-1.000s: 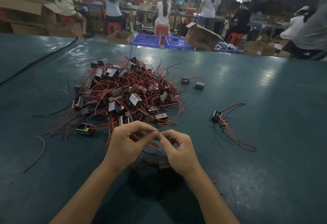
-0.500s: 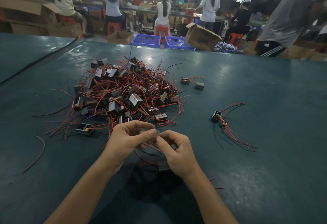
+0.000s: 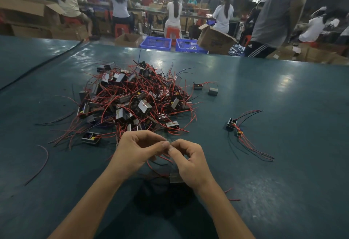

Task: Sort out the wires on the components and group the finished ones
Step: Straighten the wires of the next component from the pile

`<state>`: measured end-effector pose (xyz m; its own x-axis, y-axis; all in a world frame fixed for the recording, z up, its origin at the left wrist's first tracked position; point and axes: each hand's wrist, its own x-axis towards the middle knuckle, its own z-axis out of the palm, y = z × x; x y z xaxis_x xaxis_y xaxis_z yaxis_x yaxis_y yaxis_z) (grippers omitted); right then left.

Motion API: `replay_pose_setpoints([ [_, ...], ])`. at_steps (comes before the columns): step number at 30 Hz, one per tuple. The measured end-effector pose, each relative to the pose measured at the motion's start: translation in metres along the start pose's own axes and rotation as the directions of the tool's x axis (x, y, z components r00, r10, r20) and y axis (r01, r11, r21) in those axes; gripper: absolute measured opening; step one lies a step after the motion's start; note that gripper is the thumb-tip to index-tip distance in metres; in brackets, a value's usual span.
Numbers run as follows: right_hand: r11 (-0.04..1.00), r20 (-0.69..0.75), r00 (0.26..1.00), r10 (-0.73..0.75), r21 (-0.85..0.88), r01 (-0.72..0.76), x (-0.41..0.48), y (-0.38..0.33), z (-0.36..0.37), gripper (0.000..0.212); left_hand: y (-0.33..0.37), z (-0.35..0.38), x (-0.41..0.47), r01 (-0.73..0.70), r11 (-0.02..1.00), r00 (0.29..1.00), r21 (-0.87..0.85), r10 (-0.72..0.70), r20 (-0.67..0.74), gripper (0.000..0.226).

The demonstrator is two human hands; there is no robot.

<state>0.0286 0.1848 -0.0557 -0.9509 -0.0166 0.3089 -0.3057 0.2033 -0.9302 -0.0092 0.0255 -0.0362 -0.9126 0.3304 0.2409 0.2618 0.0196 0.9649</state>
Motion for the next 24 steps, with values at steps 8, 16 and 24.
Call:
replay_pose_setpoints([
  [8, 1.000, -0.056, 0.998, -0.001, 0.011, 0.002, 0.0019, 0.0006, 0.0011, 0.021, 0.0006, -0.0033, 0.0008, -0.095, 0.992, 0.993, 0.088, 0.088, 0.074, 0.011],
  [16, 0.999, -0.052, 0.998, -0.047, 0.023, 0.049, 0.0000, 0.0043, -0.0002, 0.018, 0.0015, -0.0021, -0.0013, -0.130, 0.989, 0.990, 0.076, 0.126, 0.059, 0.011],
  [24, 0.989, -0.035, 0.991, -0.126, -0.088, 0.123, -0.0012, 0.0092, 0.0049, 0.012, -0.0030, -0.0025, 0.0028, 0.172, 0.979, 0.982, -0.113, -0.180, -0.063, 0.019],
])
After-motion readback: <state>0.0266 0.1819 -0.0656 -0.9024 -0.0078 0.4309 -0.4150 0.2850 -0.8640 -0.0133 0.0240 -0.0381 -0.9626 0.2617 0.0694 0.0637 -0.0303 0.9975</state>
